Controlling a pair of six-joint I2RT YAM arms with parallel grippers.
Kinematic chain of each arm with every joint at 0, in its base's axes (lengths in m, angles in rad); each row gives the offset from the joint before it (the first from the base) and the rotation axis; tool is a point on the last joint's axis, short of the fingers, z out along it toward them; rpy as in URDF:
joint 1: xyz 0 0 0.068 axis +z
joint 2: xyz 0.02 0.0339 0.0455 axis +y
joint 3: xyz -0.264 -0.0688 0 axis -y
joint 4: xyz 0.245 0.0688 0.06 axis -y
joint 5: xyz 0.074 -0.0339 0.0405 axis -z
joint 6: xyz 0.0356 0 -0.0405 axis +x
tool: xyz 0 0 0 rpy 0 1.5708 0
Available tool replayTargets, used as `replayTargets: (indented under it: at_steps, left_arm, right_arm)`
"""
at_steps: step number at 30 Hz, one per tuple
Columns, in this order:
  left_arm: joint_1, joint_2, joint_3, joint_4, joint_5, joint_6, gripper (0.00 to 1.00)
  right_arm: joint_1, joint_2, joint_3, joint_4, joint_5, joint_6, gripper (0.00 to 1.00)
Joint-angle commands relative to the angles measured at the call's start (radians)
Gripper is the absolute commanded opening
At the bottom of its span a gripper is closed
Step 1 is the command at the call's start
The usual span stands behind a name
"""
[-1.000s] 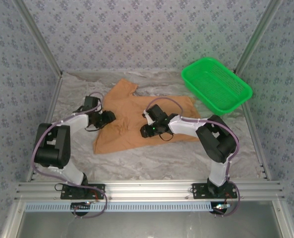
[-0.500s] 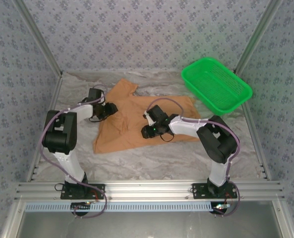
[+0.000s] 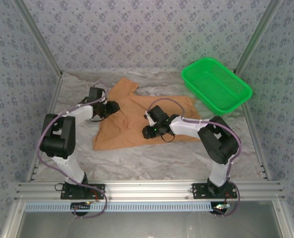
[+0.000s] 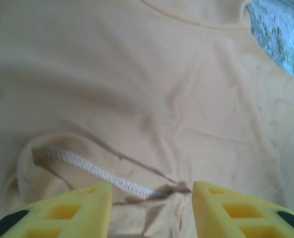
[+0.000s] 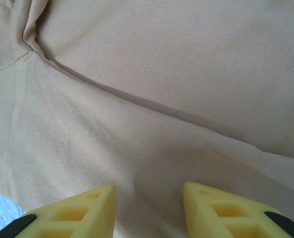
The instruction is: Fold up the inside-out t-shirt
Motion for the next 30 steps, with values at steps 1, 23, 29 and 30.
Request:
replayTargets:
  at_steps: [1,23,29,30]
  left_arm:
    - [-0.022,-0.036,-0.046,-0.011,0.013,0.007,0.46]
    - [-0.069,-0.142,-0.065,0.029,-0.057,0.015,0.51]
    - [-0.069,-0.299,-0.261,-0.075,-0.086,0.02,0.52]
    - [-0.068,-0.313,-0.28,-0.094,-0.086,0.024,0.52]
  right_arm:
    - [0.0,-0.03,-0.002,-0.022,0.018,-0.006,0.42]
    - [-0.081,-0.285,-0.073,-0.202,0.196,-0.001,0.45]
    - [-0.297,-0.371,-0.177,-0.264,0.157,0.04,0.47]
    - [-0.335,-0.373,-0.191,-0.262,0.138,0.047,0.47]
